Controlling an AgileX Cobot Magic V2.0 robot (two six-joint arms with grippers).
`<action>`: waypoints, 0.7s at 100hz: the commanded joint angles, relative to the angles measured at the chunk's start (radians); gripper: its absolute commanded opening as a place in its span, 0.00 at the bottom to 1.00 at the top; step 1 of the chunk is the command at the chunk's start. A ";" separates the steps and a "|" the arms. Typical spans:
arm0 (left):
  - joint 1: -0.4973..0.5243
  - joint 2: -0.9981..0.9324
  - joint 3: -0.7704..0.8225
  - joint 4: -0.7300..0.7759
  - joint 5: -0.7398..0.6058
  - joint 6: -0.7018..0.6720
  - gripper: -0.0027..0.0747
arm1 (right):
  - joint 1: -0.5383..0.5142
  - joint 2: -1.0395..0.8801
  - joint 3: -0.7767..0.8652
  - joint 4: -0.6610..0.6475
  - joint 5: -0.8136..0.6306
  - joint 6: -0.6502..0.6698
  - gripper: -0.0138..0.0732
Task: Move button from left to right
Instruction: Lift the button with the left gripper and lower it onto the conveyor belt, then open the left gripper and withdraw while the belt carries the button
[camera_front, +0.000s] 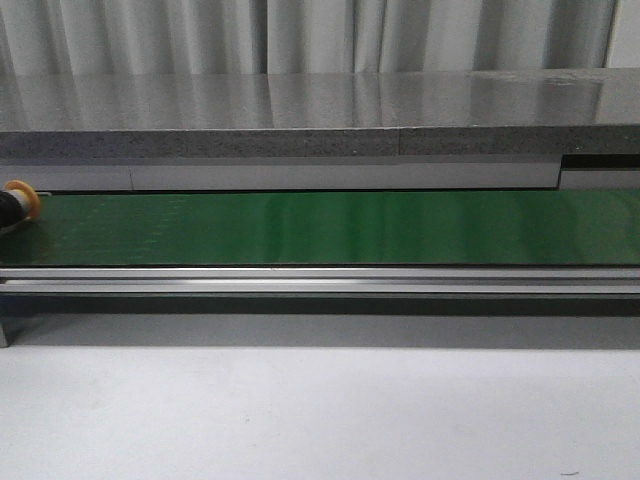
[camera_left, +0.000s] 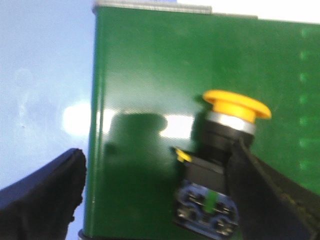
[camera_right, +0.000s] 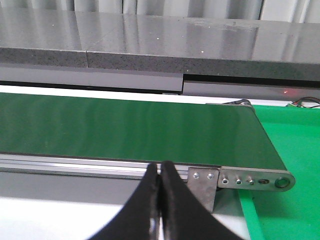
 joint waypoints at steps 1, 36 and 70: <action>-0.007 -0.089 -0.034 -0.020 -0.060 0.006 0.75 | 0.002 -0.016 0.001 -0.008 -0.080 -0.003 0.08; -0.076 -0.440 0.150 -0.038 -0.269 0.014 0.75 | 0.002 -0.016 0.001 -0.008 -0.080 -0.003 0.08; -0.118 -0.889 0.516 -0.066 -0.495 0.014 0.75 | 0.002 -0.016 0.001 -0.008 -0.080 -0.003 0.08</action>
